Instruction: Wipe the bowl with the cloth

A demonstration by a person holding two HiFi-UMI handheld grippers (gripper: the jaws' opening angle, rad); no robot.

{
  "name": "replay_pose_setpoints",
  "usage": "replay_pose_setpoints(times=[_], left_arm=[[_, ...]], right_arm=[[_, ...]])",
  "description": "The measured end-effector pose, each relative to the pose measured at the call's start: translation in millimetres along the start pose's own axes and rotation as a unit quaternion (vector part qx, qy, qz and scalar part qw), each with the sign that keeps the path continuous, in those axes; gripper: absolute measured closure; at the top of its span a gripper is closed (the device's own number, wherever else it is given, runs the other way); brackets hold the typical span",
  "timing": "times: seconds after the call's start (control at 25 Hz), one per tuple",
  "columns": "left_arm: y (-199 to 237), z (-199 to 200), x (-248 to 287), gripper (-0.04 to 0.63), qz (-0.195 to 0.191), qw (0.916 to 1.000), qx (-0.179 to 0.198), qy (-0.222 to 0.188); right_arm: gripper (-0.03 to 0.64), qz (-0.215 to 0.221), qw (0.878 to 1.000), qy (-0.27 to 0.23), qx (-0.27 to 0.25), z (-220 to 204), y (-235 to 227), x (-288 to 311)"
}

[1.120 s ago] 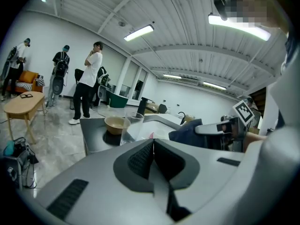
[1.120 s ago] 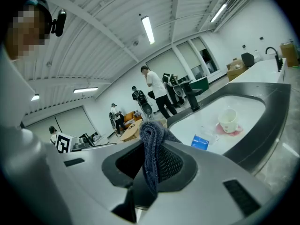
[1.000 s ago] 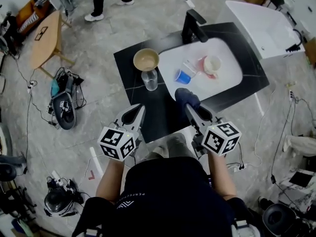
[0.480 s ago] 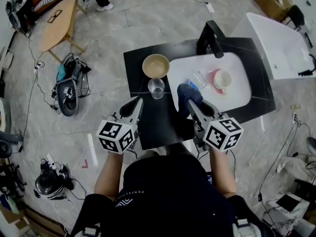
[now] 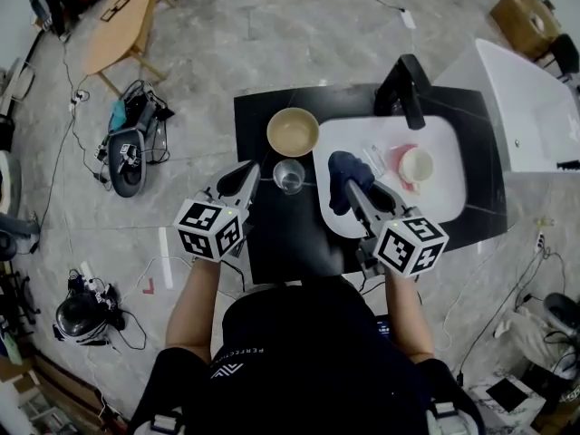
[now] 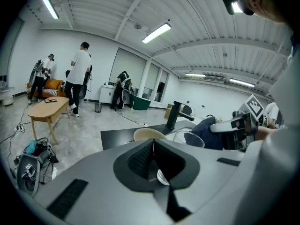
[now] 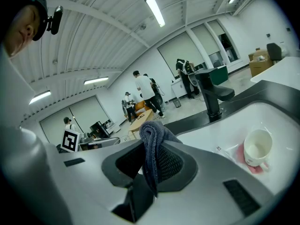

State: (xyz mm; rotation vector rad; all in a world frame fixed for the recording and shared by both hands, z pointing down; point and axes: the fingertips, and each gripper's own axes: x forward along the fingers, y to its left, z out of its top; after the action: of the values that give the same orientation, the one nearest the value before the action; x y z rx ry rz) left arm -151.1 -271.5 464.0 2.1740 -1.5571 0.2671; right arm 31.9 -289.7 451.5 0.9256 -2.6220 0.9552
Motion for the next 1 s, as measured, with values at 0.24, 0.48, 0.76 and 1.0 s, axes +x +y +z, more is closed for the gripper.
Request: replay_pose_setpoints(times=[0.24,0.48,0.76,1.0], left_arm=[[18,3,23,0.586,0.016,0.9994,-0.029,-0.004],[34,4,47,0.586,0.01,0.9994,-0.03,0.016],[45,2,71,0.584,0.002,0.9972,-0.067,0.033],[47,-2,91,0.584,-0.004,0.9955,-0.081,0.05]], right_arm=[[0.534,0.017,1.0,0.025,0.004,5,-14,20],[0.534,0.03,0.998,0.048,-0.003,6,-25,41],[0.534,0.032,0.997,0.071,0.0,1,-34,55],[0.534,0.036,0.996,0.08,0.005,-1,-42,65]])
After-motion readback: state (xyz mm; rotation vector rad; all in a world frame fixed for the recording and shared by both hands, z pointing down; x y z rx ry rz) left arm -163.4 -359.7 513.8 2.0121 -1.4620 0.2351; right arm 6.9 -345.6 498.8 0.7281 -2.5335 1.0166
